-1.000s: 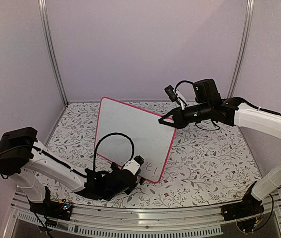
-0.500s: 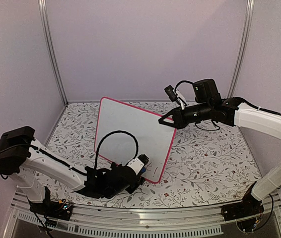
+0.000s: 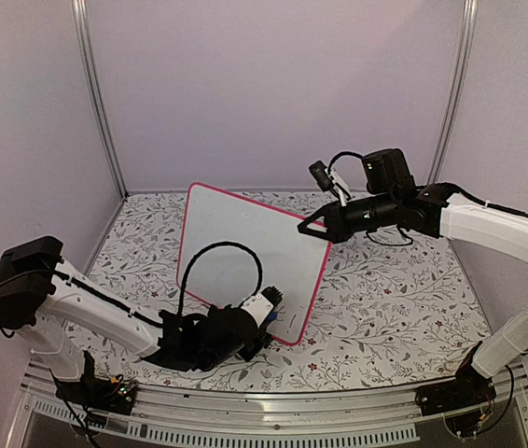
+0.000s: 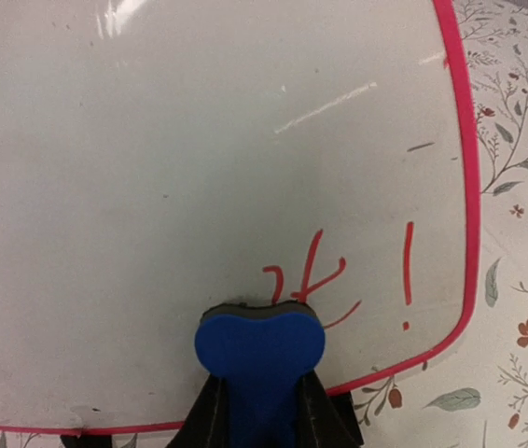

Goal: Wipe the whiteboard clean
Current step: Erase the center of the whiteboard.

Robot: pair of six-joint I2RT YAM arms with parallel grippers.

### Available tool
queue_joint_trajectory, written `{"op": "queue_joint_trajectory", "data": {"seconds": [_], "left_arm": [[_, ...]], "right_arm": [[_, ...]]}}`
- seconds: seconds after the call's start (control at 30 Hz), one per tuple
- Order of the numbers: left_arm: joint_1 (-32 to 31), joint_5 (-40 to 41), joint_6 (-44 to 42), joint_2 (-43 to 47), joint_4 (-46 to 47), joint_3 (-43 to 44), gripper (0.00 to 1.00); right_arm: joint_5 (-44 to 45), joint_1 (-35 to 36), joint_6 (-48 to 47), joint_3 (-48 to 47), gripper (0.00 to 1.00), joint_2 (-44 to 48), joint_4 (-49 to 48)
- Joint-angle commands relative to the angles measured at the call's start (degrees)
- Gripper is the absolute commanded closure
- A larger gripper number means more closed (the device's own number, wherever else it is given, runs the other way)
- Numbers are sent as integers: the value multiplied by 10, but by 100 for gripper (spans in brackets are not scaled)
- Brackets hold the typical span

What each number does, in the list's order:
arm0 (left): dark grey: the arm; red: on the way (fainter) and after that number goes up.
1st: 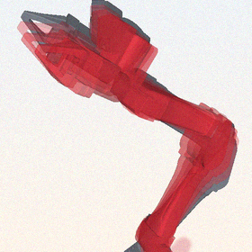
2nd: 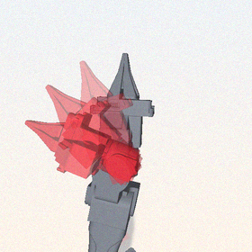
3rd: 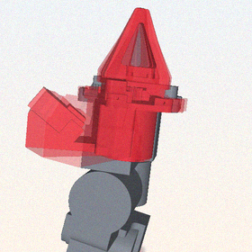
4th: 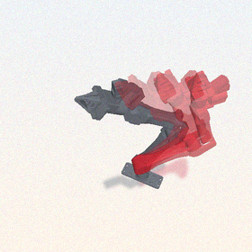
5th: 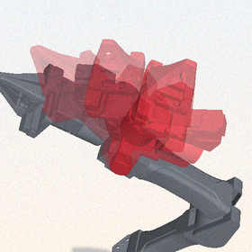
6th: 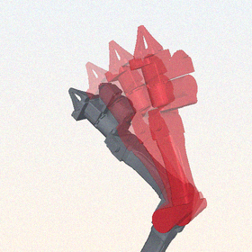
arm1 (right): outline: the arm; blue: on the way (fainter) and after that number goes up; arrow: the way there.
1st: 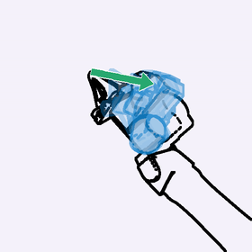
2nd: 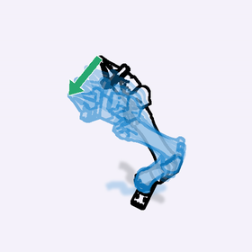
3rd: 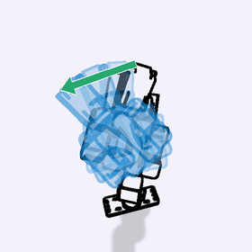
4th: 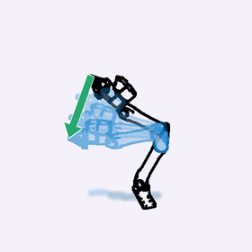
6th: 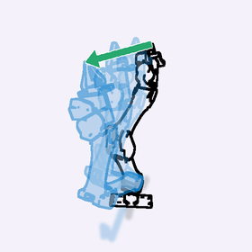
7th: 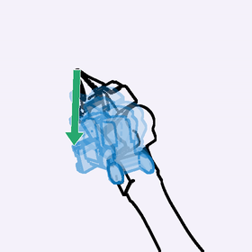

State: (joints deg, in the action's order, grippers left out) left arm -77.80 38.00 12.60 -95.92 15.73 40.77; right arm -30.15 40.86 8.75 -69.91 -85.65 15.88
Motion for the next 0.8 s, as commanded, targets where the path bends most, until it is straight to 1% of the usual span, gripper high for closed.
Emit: {"op": "queue_joint_trajectory", "data": {"seconds": [0.0, 0.43, 0.6, 0.77], "left_arm": [[23, 22, -17, 21, 42, 33, 100], [30, 9, -31, 36, 54, 40, 100], [27, 8, -18, 19, 28, 34, 100], [11, 9, 5, -3, 5, 20, 100]], "right_arm": [[-18, 15, -27, 3, 100, -17, 32], [-18, 15, -26, 4, 100, -18, 30], [-18, 15, -27, 5, 100, -17, 30], [-18, 15, -27, 6, 100, -17, 31]]}}
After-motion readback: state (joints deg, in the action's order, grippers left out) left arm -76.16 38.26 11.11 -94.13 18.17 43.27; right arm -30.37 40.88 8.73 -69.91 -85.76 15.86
